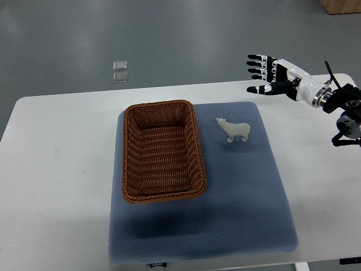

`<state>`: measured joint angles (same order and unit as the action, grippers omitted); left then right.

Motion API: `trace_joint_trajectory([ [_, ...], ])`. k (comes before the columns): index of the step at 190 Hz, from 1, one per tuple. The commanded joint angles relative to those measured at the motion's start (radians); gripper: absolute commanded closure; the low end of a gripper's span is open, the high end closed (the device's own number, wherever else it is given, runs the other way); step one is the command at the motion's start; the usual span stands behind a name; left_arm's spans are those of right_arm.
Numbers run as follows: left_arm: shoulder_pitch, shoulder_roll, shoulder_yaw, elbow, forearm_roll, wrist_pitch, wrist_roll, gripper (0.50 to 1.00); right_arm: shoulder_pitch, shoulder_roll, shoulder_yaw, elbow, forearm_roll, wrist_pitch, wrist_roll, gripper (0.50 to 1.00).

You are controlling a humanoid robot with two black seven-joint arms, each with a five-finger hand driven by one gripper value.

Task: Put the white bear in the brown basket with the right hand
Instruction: 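Reach the right hand toward the white polar bear figurine, then close the right hand fingers around the white polar bear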

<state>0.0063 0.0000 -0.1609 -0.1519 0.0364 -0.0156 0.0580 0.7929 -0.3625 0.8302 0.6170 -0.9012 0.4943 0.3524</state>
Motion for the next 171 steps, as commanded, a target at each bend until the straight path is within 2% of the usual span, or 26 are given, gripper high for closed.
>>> trace_joint_trajectory([
  [1, 0.0, 0.0, 0.001, 0.0, 0.0, -0.001, 0.0, 0.5, 0.003, -0.026, -0.019, 0.061, -0.096, 0.02, 0.005, 0.585],
  [25, 0.0, 0.0, 0.001, 0.0, 0.0, -0.001, 0.0, 0.5, 0.029, -0.053, -0.089, 0.124, -0.217, 0.02, 0.007, 0.593],
  [55, 0.0, 0.0, 0.0, 0.0, 0.0, 0.0, 0.0, 0.5, 0.037, -0.066, -0.126, 0.144, -0.354, 0.012, 0.007, 0.599],
  [81, 0.0, 0.0, 0.0, 0.0, 0.0, 0.0, 0.0, 0.5, 0.035, -0.066, -0.14, 0.147, -0.459, 0.009, 0.005, 0.628],
  [139, 0.0, 0.0, 0.001, 0.0, 0.0, 0.0, -0.001, 0.5, 0.037, -0.066, -0.243, 0.147, -0.538, -0.079, -0.004, 0.634],
  [171, 0.0, 0.0, 0.0, 0.0, 0.0, 0.0, 0.0, 0.5, 0.039, -0.064, -0.273, 0.147, -0.538, -0.085, -0.004, 0.632],
])
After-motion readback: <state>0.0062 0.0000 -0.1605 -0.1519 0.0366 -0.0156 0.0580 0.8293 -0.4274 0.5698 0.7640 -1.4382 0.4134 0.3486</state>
